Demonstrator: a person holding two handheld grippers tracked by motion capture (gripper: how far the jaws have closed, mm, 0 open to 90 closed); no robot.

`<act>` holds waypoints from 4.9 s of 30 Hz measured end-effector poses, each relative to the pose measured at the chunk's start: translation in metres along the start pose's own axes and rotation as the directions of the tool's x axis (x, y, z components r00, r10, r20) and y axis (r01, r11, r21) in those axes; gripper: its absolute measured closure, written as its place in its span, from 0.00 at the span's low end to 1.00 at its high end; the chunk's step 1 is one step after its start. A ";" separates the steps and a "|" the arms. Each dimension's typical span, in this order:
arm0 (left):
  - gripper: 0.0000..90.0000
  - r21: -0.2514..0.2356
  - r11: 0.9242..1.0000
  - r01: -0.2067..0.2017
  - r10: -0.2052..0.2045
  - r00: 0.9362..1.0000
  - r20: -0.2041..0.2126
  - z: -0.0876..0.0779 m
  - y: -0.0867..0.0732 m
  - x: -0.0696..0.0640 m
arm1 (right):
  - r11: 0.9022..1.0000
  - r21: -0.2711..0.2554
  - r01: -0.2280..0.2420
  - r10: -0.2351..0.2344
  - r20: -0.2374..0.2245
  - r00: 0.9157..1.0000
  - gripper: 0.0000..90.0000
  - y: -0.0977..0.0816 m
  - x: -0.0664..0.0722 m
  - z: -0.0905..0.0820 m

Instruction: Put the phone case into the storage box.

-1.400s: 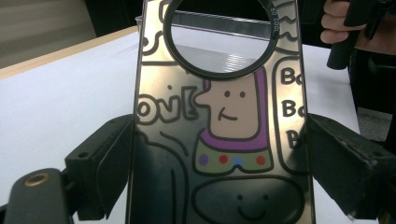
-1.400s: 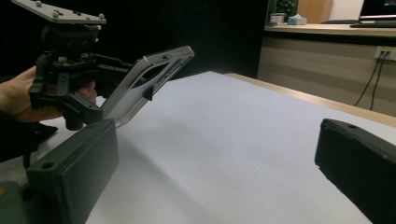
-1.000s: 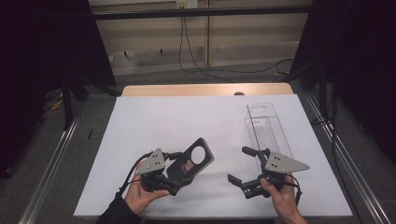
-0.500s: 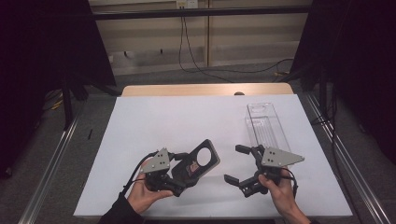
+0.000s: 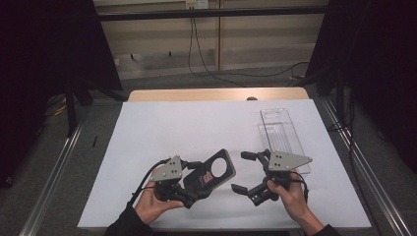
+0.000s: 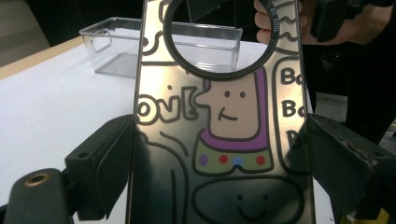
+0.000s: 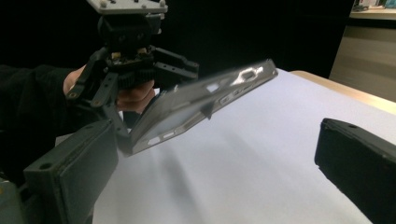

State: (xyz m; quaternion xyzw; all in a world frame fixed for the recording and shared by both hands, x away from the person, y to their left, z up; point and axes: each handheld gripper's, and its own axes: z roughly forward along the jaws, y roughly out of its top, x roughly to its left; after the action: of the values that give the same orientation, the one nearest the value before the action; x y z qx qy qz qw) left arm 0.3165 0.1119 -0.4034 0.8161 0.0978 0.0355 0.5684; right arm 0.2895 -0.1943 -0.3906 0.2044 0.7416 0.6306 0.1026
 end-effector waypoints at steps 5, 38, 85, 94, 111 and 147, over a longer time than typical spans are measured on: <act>0.14 -0.005 1.000 -0.003 0.003 1.000 0.014 -0.001 0.002 0.002 | 1.000 0.003 0.010 -0.010 -0.024 1.000 0.00 -0.001 -0.002 0.004; 0.14 0.054 0.998 -0.025 0.018 0.992 0.128 0.014 0.013 0.009 | 0.998 0.060 0.028 -0.018 -0.149 0.989 0.00 0.006 -0.017 0.012; 0.14 0.138 0.989 -0.045 0.014 0.975 0.221 0.022 0.008 0.008 | 0.973 0.192 0.130 -0.057 -0.345 0.937 0.12 0.010 -0.021 0.023; 0.14 0.143 0.989 -0.042 0.008 0.974 0.227 0.023 0.007 0.009 | 0.969 0.218 0.115 -0.031 -0.353 0.935 0.13 0.011 -0.023 0.024; 0.11 0.123 0.992 -0.033 0.009 0.982 0.187 0.025 0.004 0.008 | 0.965 0.240 0.106 -0.022 -0.330 0.944 0.13 0.014 -0.021 0.025; 0.03 -0.021 0.999 0.047 -0.050 0.974 -0.223 -0.024 -0.016 0.000 | 0.968 0.247 -0.042 0.070 -0.106 0.992 0.13 0.018 -0.042 0.006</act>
State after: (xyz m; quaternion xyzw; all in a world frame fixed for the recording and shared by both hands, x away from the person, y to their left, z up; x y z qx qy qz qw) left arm 0.3109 0.1394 -0.4100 0.8000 0.1806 0.1137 0.5608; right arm 0.3326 -0.2050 -0.3789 0.2003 0.8120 0.5479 0.0163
